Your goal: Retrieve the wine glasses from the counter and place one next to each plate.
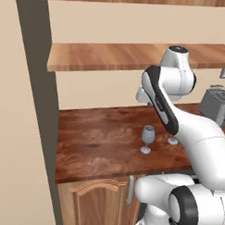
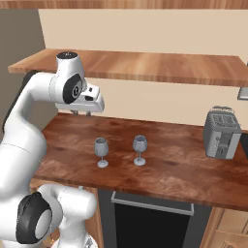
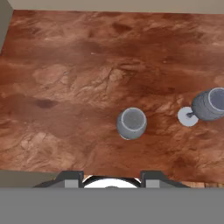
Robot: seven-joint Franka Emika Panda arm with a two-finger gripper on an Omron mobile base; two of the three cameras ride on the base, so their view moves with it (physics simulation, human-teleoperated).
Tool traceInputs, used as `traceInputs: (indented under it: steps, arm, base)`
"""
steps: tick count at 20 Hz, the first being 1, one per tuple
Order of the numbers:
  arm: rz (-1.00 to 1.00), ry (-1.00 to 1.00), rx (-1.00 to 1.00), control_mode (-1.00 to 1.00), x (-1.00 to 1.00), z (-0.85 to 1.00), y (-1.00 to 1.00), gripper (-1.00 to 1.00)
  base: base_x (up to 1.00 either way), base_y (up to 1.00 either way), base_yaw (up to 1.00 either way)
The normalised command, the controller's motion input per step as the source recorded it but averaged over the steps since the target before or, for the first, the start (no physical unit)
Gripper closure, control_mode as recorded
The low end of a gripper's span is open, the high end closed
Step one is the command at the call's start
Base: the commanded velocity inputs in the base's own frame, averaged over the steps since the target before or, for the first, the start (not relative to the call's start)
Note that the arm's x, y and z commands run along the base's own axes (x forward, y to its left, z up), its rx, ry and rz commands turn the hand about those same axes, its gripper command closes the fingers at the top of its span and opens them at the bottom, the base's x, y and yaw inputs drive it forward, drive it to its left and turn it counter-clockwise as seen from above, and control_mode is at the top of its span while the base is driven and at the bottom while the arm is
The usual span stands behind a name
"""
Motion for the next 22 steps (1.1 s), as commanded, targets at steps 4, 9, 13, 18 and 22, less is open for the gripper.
traceInputs:
  steps: [4, 9, 13, 18, 22]
  arm:
    - [0.00, -0.08, -0.01, -1.00, -0.34, 0.00, 0.00, -1.00]
    - [0.00, -0.23, -0.09, -1.00, -0.94, 0.00, 0.02, -1.00]
    - [0.00, -0.29, -0.06, -1.00, -0.97, 0.00, 0.00, -1.00]
    - [-0.03, -0.14, 0.00, -1.00, -0.81, 0.00, -0.17, -1.00]
    - [0.00, -0.07, 0.07, -1.00, -0.50, 0.00, -0.61, -1.00]
  base:
    - [0.00, 0.00, 0.00]
    - [0.00, 0.00, 0.00]
    - [0.00, 0.00, 0.00]
    - [0.00, 0.00, 0.00]
    - [0.00, 0.00, 0.00]
